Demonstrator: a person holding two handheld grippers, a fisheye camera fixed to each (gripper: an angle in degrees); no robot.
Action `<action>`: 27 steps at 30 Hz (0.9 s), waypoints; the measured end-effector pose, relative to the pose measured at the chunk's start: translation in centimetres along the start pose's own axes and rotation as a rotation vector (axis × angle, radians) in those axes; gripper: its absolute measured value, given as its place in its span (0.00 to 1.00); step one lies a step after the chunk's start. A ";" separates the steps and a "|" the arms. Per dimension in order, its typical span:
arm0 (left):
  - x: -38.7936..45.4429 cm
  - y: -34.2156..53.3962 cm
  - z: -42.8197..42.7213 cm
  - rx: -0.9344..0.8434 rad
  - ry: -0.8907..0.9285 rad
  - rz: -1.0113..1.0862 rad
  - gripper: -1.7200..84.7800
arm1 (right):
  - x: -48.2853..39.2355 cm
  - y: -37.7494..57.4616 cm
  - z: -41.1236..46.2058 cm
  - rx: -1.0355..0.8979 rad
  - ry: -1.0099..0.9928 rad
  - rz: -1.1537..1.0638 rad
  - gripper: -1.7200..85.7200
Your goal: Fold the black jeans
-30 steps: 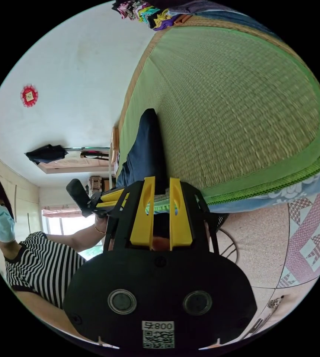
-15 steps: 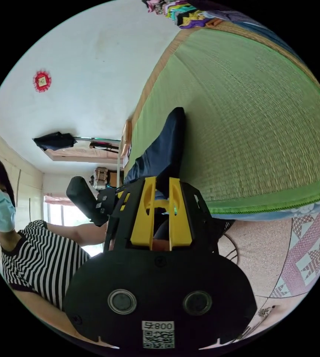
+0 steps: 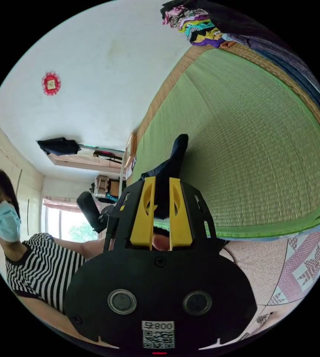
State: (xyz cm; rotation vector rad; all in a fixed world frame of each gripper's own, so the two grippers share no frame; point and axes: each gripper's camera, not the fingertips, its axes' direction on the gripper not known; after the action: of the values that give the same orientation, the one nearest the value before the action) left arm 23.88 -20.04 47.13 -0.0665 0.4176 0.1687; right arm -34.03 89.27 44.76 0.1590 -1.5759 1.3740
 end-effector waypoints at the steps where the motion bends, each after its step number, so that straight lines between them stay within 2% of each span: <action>1: 0.1 0.5 -0.6 0.006 -0.002 0.000 0.07 | 0.1 -0.8 0.5 -0.006 0.009 0.008 0.11; 8: 0.5 3.6 -4.1 0.028 0.009 -0.001 0.06 | -0.7 -8.5 8.2 -0.101 0.033 0.069 0.13; 13: 0.5 5.2 -5.9 0.020 0.011 0.011 0.06 | -1.9 -11.3 12.3 -0.166 0.034 0.071 0.10; 16: 0.3 5.8 -7.1 0.020 0.047 0.023 0.06 | -3.6 -12.4 13.2 -0.186 0.122 0.047 0.07; 27: -0.8 10.3 -14.2 0.109 0.150 0.099 0.05 | -12.4 -13.3 12.8 -0.023 0.209 0.008 0.05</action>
State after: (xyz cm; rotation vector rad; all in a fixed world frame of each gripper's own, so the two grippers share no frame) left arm 15.67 -11.43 34.23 0.0494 0.5798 0.2390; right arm -26.59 68.41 46.63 -0.0059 -1.4189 1.3329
